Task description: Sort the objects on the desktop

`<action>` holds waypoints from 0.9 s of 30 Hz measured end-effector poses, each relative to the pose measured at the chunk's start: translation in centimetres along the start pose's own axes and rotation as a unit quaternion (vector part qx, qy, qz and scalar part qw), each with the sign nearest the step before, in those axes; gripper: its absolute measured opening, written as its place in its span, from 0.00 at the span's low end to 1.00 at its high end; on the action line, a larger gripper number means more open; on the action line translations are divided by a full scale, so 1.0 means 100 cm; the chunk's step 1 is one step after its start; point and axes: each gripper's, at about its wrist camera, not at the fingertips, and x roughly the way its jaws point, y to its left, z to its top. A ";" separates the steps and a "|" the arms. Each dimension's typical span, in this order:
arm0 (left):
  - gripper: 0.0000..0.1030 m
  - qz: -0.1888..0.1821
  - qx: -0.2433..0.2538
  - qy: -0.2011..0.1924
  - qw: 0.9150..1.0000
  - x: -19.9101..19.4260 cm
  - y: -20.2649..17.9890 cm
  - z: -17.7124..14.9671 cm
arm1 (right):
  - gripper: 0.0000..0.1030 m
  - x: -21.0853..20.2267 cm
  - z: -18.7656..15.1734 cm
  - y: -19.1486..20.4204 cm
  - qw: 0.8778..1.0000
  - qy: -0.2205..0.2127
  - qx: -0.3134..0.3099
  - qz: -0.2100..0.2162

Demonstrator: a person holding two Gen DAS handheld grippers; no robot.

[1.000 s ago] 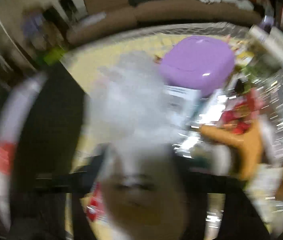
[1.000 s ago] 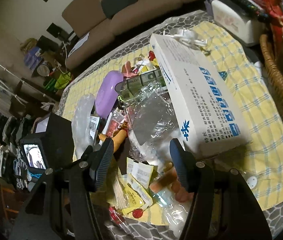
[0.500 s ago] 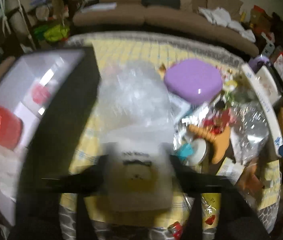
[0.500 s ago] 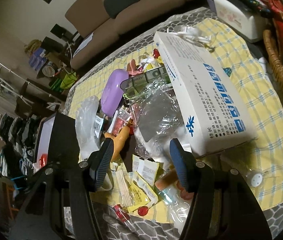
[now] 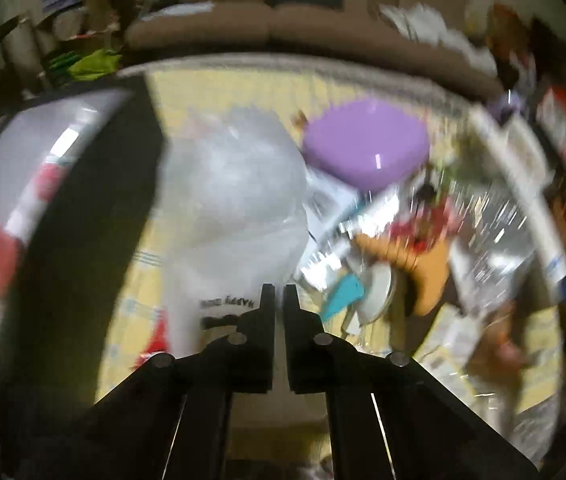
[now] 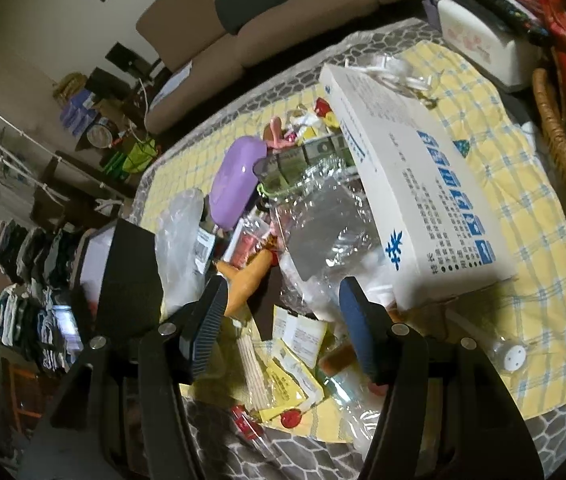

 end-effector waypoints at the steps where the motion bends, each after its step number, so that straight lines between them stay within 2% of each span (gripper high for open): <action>1: 0.03 -0.001 -0.008 -0.013 1.000 -0.012 0.009 0.001 | 0.55 0.001 -0.001 0.002 1.000 0.003 -0.002 0.001; 2: 0.03 0.004 -0.015 -0.026 1.000 -0.023 0.016 0.001 | 0.55 0.001 -0.001 0.002 1.000 0.005 -0.004 0.003; 4: 0.03 0.037 -0.026 -0.044 0.998 -0.039 0.033 0.001 | 0.55 0.002 -0.002 0.006 1.000 0.007 -0.006 0.012; 9: 0.03 0.127 -0.072 -0.055 0.988 -0.063 0.083 0.002 | 0.55 0.000 -0.004 0.014 1.000 0.009 -0.014 0.016; 11: 0.05 0.118 -0.092 -0.060 0.987 -0.069 0.097 0.001 | 0.57 0.008 -0.006 0.018 0.999 0.030 -0.016 0.010; 13: 0.19 0.092 -0.108 -0.054 0.988 -0.071 0.105 0.001 | 0.61 0.035 -0.015 0.029 0.995 0.090 -0.030 -0.001; 14: 0.35 0.091 -0.109 -0.052 0.989 -0.069 0.104 0.001 | 0.61 0.046 -0.018 0.033 0.994 0.107 -0.037 -0.003; 15: 0.43 0.096 -0.103 -0.052 0.989 -0.069 0.101 0.000 | 0.61 0.061 -0.024 0.042 0.991 0.127 -0.045 -0.005; 16: 0.45 0.100 -0.097 -0.052 0.989 -0.069 0.101 0.000 | 0.61 0.077 -0.029 0.053 0.988 0.142 -0.055 -0.001; 18: 0.51 0.098 -0.093 -0.046 0.990 -0.068 0.097 0.001 | 0.61 0.104 -0.035 0.078 0.984 0.157 -0.083 0.017; 20: 0.58 0.089 -0.097 -0.043 0.990 -0.070 0.098 0.001 | 0.62 0.130 -0.039 0.104 0.982 0.148 -0.116 0.029; 21: 0.58 0.087 -0.098 -0.041 0.991 -0.070 0.097 0.000 | 0.62 0.148 -0.043 0.118 0.981 0.130 -0.139 0.023; 23: 0.59 0.086 -0.092 -0.033 0.991 -0.068 0.096 -0.001 | 0.62 0.169 -0.052 0.132 0.978 0.121 -0.168 -0.009; 25: 0.61 0.086 -0.083 -0.024 0.993 -0.065 0.094 0.000 | 0.44 0.182 -0.064 0.145 0.969 0.119 -0.214 -0.038; 26: 0.62 0.086 -0.081 -0.021 0.993 -0.064 0.093 0.000 | 0.19 0.181 -0.070 0.150 0.964 0.109 -0.238 -0.042; 27: 0.62 0.084 -0.082 -0.019 0.993 -0.064 0.094 0.000 | 0.05 0.175 -0.073 0.155 0.959 0.094 -0.264 -0.045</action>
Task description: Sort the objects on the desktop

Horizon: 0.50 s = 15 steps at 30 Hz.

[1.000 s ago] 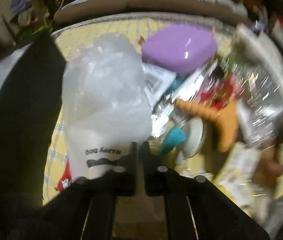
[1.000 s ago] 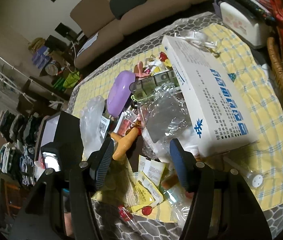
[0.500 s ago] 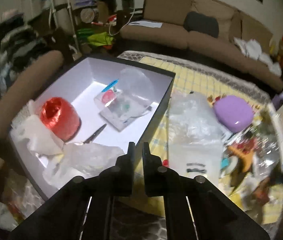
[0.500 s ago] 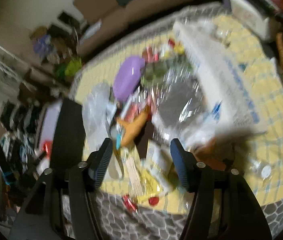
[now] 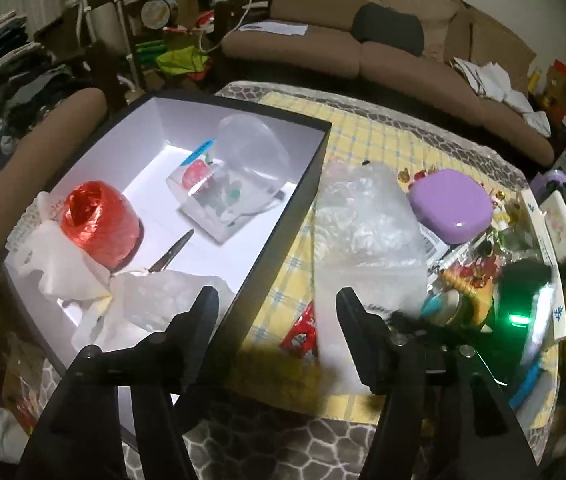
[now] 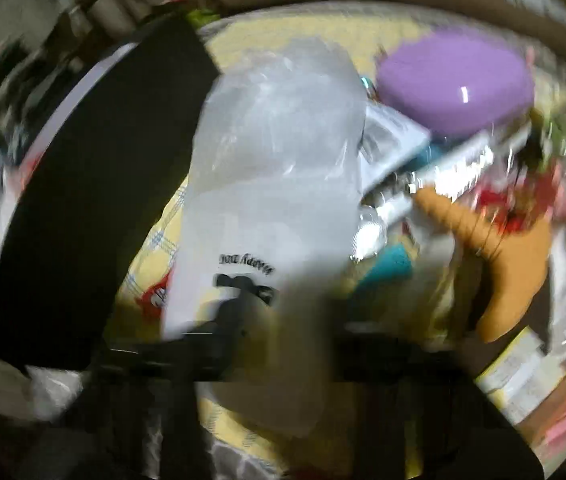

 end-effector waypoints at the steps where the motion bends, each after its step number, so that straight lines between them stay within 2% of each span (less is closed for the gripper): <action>1: 0.62 -0.004 -0.002 0.001 1.000 -0.001 0.000 0.000 | 0.05 -0.010 0.000 0.001 1.000 -0.018 -0.012 0.005; 5: 0.64 -0.022 -0.008 -0.001 1.000 -0.006 0.001 -0.001 | 0.04 -0.075 0.002 -0.036 0.994 -0.101 0.049 0.011; 7: 0.65 -0.023 -0.004 -0.002 1.000 -0.009 -0.001 -0.002 | 0.04 -0.132 -0.002 -0.065 0.982 -0.169 0.087 -0.012; 9: 0.66 -0.029 -0.005 0.000 1.000 -0.010 -0.001 -0.002 | 0.04 -0.200 -0.015 -0.079 0.958 -0.265 0.098 -0.045; 10: 0.67 -0.033 -0.008 0.000 0.999 -0.010 -0.001 -0.002 | 0.04 -0.225 -0.020 -0.077 0.949 -0.300 0.084 -0.053; 11: 0.67 -0.038 -0.011 0.002 0.999 -0.010 -0.001 -0.003 | 0.04 -0.243 -0.022 -0.073 0.945 -0.315 0.066 -0.058; 13: 0.68 -0.048 -0.015 0.007 0.999 -0.009 -0.002 -0.003 | 0.04 -0.251 -0.022 -0.063 0.956 -0.288 0.032 -0.043; 14: 0.68 -0.053 -0.015 0.010 0.998 -0.008 -0.003 -0.004 | 0.04 -0.246 -0.022 -0.059 0.962 -0.270 0.021 -0.018; 15: 0.70 -0.060 -0.013 0.015 0.998 -0.007 -0.006 -0.006 | 0.04 -0.234 -0.025 -0.053 0.972 -0.234 0.003 0.030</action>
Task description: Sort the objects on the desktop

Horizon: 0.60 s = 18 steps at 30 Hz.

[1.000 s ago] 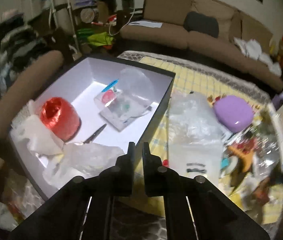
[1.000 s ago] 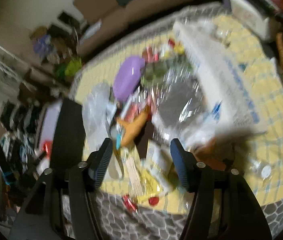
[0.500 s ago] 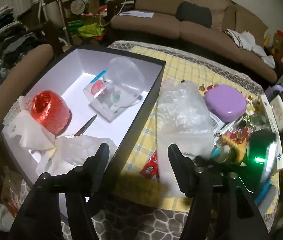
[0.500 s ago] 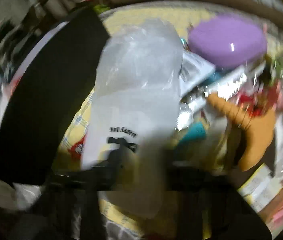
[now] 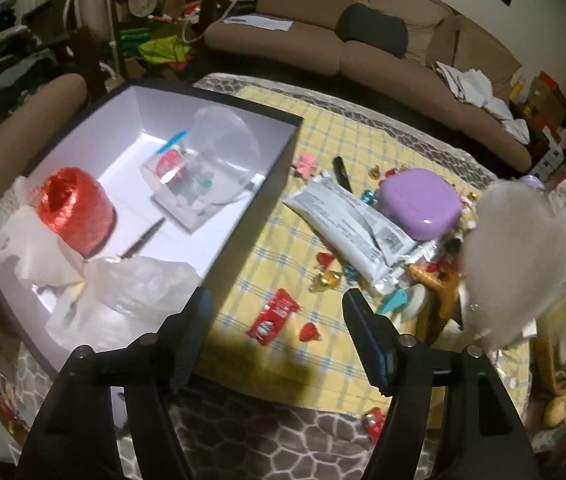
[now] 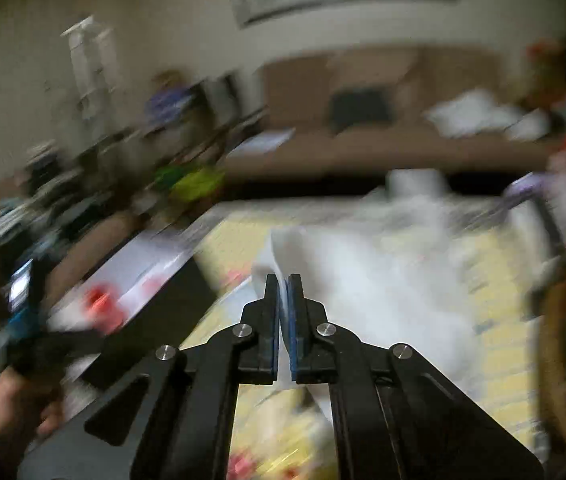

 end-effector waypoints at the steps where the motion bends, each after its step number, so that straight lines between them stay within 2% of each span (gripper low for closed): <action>1: 0.71 -0.002 0.003 0.004 1.000 0.001 -0.002 -0.001 | 0.04 0.012 -0.009 0.009 0.998 0.039 -0.016 0.041; 2: 0.74 -0.001 0.009 0.008 1.000 0.003 -0.004 -0.002 | 0.04 0.027 -0.022 0.021 0.993 0.081 -0.047 0.072; 3: 0.76 0.004 0.020 0.016 1.000 0.005 -0.007 -0.004 | 0.04 0.045 -0.040 0.038 0.982 0.136 -0.093 0.097; 4: 0.76 0.006 0.026 0.022 0.999 0.007 -0.009 -0.006 | 0.04 0.064 -0.062 0.055 0.961 0.208 -0.134 0.122; 5: 0.76 0.008 0.033 0.028 0.999 0.010 -0.011 -0.008 | 0.04 0.076 -0.077 0.063 0.944 0.256 -0.158 0.134; 6: 0.77 0.009 0.040 0.039 0.998 0.014 -0.013 -0.010 | 0.04 0.091 -0.102 0.075 0.916 0.325 -0.187 0.141; 8: 0.79 0.012 0.047 0.056 0.997 0.021 -0.015 -0.013 | 0.05 0.098 -0.125 0.077 0.893 0.378 -0.202 0.138; 9: 0.79 0.015 0.050 0.064 0.997 0.026 -0.016 -0.015 | 0.06 0.100 -0.132 0.076 0.885 0.396 -0.203 0.135; 10: 0.79 0.017 0.051 0.070 0.996 0.030 -0.017 -0.016 | 0.09 0.098 -0.133 0.073 0.884 0.400 -0.201 0.132; 11: 0.79 0.019 0.051 0.077 0.996 0.034 -0.018 -0.018 | 0.21 0.095 -0.132 0.069 0.887 0.397 -0.197 0.133; 12: 0.79 0.018 0.054 0.086 0.995 0.040 -0.022 -0.020 | 0.38 0.087 -0.126 0.063 0.895 0.382 -0.191 0.133; 14: 0.81 0.017 0.063 0.098 0.993 0.049 -0.030 -0.023 | 0.55 0.078 -0.114 0.067 0.910 0.350 -0.182 0.125; 17: 0.83 0.012 0.102 0.122 0.987 0.062 -0.056 -0.033 | 0.55 0.053 -0.082 0.044 0.945 0.280 -0.141 0.098; 18: 0.83 0.009 0.125 0.130 0.984 0.067 -0.069 -0.038 | 0.61 0.047 -0.077 0.037 0.952 0.266 -0.127 0.084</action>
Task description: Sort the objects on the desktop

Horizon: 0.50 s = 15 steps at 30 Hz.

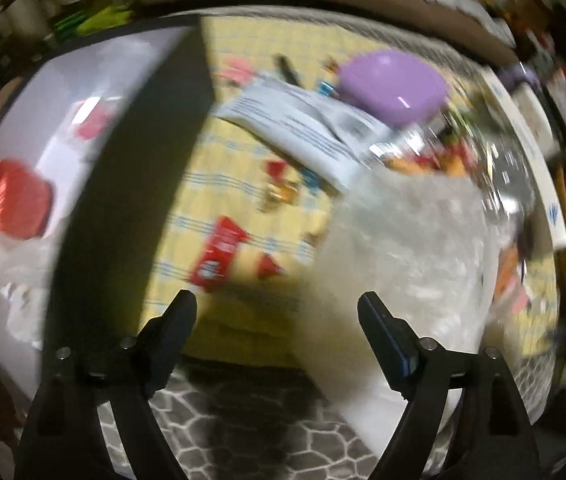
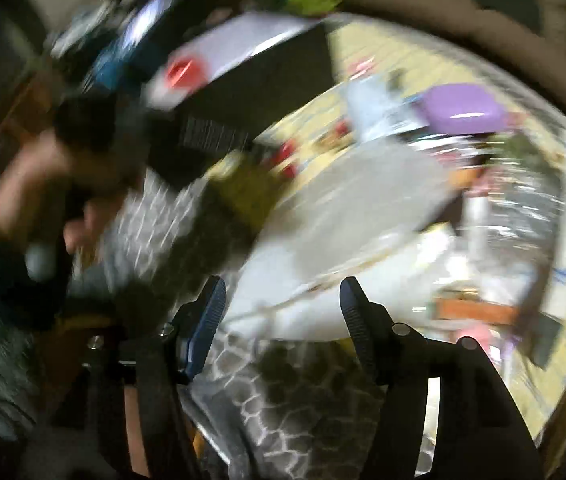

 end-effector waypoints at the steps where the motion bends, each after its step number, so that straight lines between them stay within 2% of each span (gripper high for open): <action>1: 0.83 -0.001 0.014 0.003 1.000 0.002 -0.010 0.000 | 0.66 -0.008 0.000 -0.008 1.000 -0.015 0.021 -0.018; 2: 0.83 -0.003 0.025 0.003 1.000 0.003 -0.019 -0.001 | 0.72 -0.016 0.000 -0.019 0.998 -0.027 0.042 -0.036; 4: 0.87 -0.037 0.050 -0.001 0.998 0.002 -0.043 -0.002 | 0.72 -0.028 -0.002 -0.043 0.993 -0.039 0.093 -0.061; 5: 0.94 -0.047 0.061 -0.004 0.997 0.002 -0.053 -0.002 | 0.72 -0.031 -0.005 -0.055 0.990 -0.041 0.115 -0.069; 6: 1.00 -0.033 0.077 -0.012 0.996 0.005 -0.065 -0.003 | 0.72 -0.032 -0.008 -0.067 0.987 -0.042 0.138 -0.077; 8: 1.00 0.024 0.093 -0.026 0.995 0.015 -0.077 -0.003 | 0.72 -0.028 -0.013 -0.086 0.980 -0.038 0.175 -0.083; 9: 1.00 0.067 0.097 -0.029 0.993 0.027 -0.080 -0.001 | 0.72 -0.026 -0.016 -0.095 0.977 -0.031 0.195 -0.086; 10: 1.00 0.083 0.091 -0.026 0.992 0.037 -0.079 0.000 | 0.72 -0.025 -0.017 -0.103 0.974 -0.023 0.207 -0.090; 12: 0.99 0.086 0.069 -0.012 0.994 0.052 -0.071 0.001 | 0.72 -0.017 -0.021 -0.113 0.969 -0.001 0.224 -0.106; 13: 0.98 0.071 0.054 -0.002 0.996 0.061 -0.066 0.001 | 0.72 -0.014 -0.023 -0.116 0.968 0.009 0.227 -0.110; 14: 0.86 0.057 0.046 0.003 0.997 0.065 -0.063 0.000 | 0.72 -0.012 -0.026 -0.116 0.967 0.015 0.227 -0.110; 15: 0.57 0.023 0.036 0.011 0.999 0.068 -0.059 -0.001 | 0.72 -0.009 -0.027 -0.117 0.968 0.020 0.227 -0.106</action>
